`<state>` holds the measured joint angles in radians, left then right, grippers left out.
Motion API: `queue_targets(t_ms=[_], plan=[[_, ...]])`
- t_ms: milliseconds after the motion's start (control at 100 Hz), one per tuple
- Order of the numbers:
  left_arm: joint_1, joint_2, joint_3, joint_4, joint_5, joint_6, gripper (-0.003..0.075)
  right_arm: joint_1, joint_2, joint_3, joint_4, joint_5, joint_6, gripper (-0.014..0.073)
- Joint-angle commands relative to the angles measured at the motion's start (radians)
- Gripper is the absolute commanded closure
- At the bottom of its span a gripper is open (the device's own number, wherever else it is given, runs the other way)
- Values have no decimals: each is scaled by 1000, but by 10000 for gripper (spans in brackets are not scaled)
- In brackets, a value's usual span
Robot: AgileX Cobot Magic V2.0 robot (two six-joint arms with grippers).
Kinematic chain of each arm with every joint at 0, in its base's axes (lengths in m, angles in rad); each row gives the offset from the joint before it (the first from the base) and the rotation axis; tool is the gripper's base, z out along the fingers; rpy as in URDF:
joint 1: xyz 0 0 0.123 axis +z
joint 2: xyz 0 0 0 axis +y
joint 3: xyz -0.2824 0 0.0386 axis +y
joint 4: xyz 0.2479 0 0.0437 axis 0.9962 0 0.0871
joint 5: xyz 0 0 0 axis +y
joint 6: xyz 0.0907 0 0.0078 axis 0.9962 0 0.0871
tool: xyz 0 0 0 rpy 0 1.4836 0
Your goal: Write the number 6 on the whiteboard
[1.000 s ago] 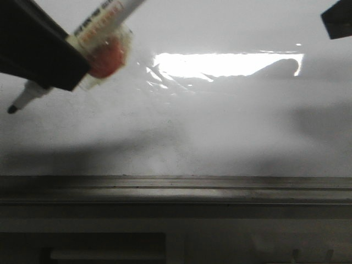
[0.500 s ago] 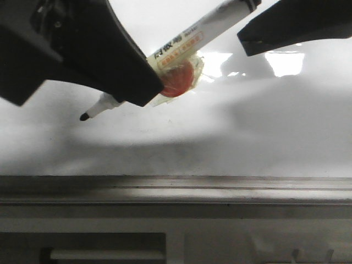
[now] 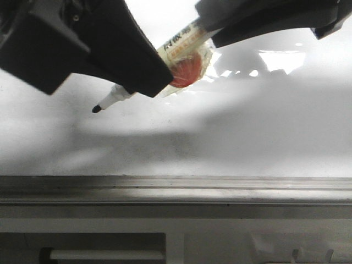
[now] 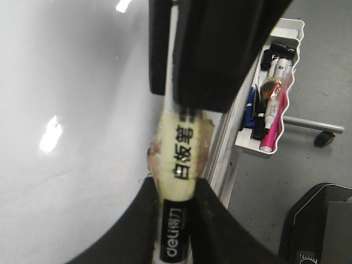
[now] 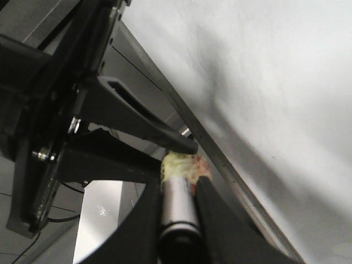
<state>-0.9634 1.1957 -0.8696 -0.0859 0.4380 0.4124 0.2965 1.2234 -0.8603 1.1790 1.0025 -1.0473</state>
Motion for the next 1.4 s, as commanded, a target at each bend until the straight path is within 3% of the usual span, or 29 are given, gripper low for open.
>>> queue_targets(t_ms=[0,80,210,280,390,580,790,940,1170,1390], plan=[[-9,-19,-40,-8,-80,-4,698,-1,-15,-32,62,19,-28,658],[-9,-19,-42,-8,-73,-4,571,-1,-15,-32,62,25,-52,658],[11,-33,-42,-8,-72,-4,239,-1,-35,-30,66,9,-69,653],[37,-58,-42,-12,-77,-11,155,-1,-53,-26,61,7,-71,645],[109,-124,-38,-60,-82,-11,176,-1,-117,3,58,-44,-72,645],[314,-294,47,-243,-135,-11,267,-1,-295,99,58,-260,-72,645],[466,-500,247,-424,-281,-11,272,-1,-426,181,56,-412,-72,645],[508,-600,338,-465,-337,-11,272,-1,-438,193,51,-518,-72,645],[515,-634,352,-463,-346,-11,273,-1,-393,193,51,-668,-72,645],[515,-634,352,-463,-351,-11,273,-1,-279,193,29,-574,-72,644]])
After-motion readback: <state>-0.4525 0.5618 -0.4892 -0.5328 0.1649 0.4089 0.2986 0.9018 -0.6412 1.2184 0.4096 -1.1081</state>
